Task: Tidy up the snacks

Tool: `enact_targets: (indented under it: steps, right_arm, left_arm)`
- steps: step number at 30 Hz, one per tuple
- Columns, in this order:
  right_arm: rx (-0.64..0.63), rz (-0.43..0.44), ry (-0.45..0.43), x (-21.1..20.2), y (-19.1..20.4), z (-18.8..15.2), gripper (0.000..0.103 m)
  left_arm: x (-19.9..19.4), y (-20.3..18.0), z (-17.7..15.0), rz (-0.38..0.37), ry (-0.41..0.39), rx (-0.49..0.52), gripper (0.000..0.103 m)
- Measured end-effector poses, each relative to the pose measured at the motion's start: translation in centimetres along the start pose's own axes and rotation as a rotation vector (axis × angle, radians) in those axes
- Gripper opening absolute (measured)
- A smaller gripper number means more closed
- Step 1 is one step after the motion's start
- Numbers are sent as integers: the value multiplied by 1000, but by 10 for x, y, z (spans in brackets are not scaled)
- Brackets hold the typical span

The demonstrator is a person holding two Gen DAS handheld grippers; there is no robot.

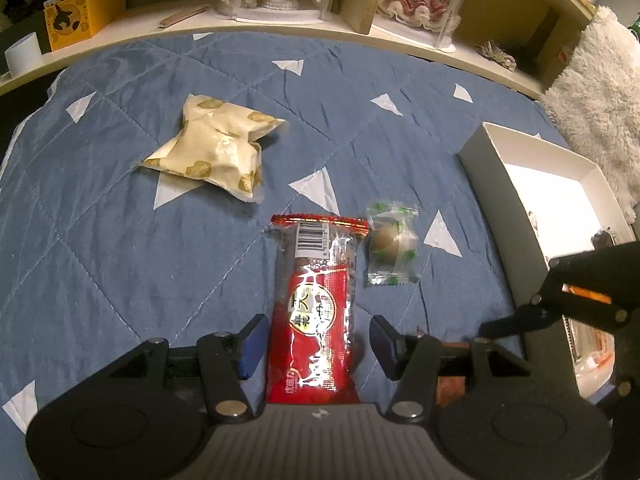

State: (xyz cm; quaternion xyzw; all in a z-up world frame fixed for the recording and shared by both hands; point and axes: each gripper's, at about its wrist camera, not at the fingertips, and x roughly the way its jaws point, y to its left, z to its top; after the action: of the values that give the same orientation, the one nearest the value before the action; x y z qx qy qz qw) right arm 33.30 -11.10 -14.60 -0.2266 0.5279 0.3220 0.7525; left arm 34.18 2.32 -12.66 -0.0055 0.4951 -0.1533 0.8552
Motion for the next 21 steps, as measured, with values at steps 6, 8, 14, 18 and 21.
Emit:
enact_targets:
  steps: [6,8,14,18,21]
  right_arm:
    - [-133,-95,-7,3,16,1,73]
    - [-151,-86,7,8,17,2,72]
    - [-104,-86,-20,23,24,-5,56]
    - [33,-86,-66,19,19,-13,49]
    - [141,-100,-103,12,14,-20,48]
  left_arm:
    - [6,-4,0,18,4,21,57]
    - [7,-3,1,19,6,18,56]
    - [5,-5,-1,59,17,44,43]
    - [3,-4,-4,64,0,29,42]
    - [-2,-3,-7,68,-18,-2,41]
